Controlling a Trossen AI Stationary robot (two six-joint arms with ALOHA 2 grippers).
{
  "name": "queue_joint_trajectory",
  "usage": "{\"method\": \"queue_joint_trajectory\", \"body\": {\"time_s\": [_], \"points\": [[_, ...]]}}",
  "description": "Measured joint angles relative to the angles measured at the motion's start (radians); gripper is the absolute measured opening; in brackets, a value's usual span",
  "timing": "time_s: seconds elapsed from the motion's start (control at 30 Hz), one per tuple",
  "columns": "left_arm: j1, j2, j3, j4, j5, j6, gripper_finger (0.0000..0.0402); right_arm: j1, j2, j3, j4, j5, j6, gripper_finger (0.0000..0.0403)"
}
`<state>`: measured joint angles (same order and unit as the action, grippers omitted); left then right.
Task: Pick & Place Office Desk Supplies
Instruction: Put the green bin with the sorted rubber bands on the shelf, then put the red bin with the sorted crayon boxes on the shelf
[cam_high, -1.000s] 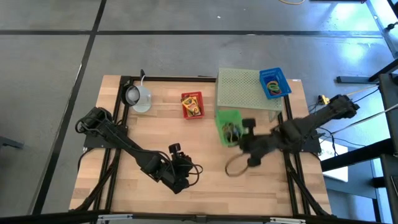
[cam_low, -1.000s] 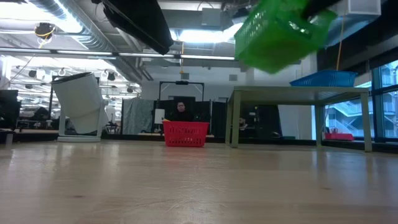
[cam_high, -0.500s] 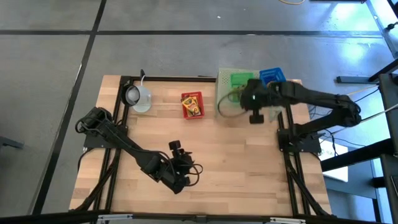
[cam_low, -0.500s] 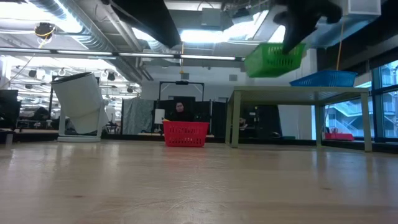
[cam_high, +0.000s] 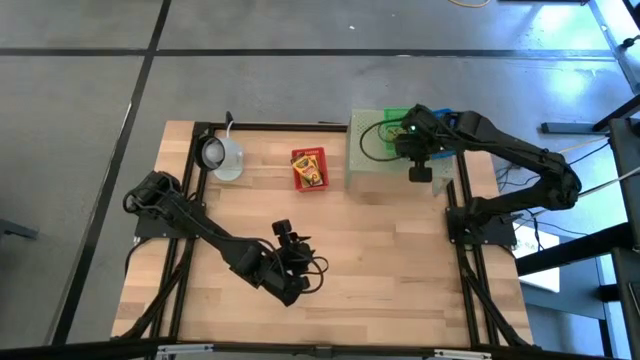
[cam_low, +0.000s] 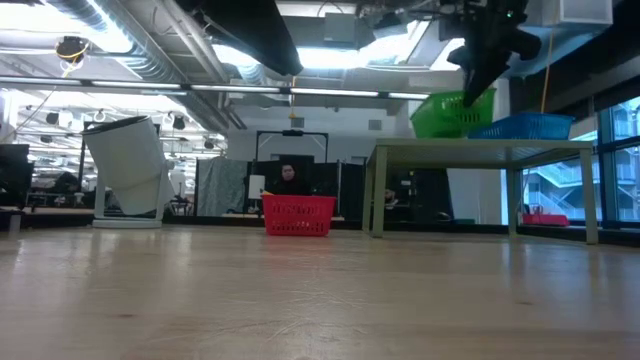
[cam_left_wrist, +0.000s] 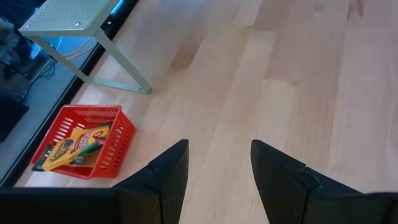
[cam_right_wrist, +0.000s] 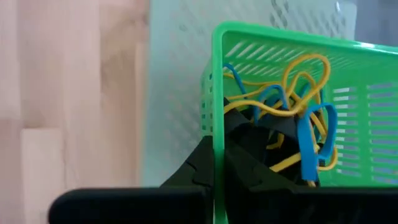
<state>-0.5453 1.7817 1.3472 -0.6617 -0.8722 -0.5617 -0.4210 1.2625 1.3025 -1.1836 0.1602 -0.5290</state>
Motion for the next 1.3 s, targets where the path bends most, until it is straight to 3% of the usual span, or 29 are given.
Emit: {"method": "queue_joint_trajectory", "body": {"time_s": [0.57, 0.83, 1.07, 1.3], "points": [[-0.003, 0.0, 0.0, 0.0, 0.013, -0.001, 0.0168, -0.044, 0.0, -0.016, -0.051, 0.011, 0.071, 0.0013], [-0.003, 0.0, 0.0, 0.0, 0.013, 0.0, 0.0168, -0.043, 0.0, -0.016, -0.05, 0.013, 0.096, 0.0062], [-0.003, 0.0, 0.0, 0.0, 0.014, 0.0, 0.0168, -0.043, 0.0, -0.013, -0.051, 0.121, 0.103, 0.0092], [-0.003, 0.0, 0.0, 0.0, 0.014, -0.001, 0.0168, -0.042, 0.0, 0.059, -0.052, 0.09, 0.129, 0.0114]]}}
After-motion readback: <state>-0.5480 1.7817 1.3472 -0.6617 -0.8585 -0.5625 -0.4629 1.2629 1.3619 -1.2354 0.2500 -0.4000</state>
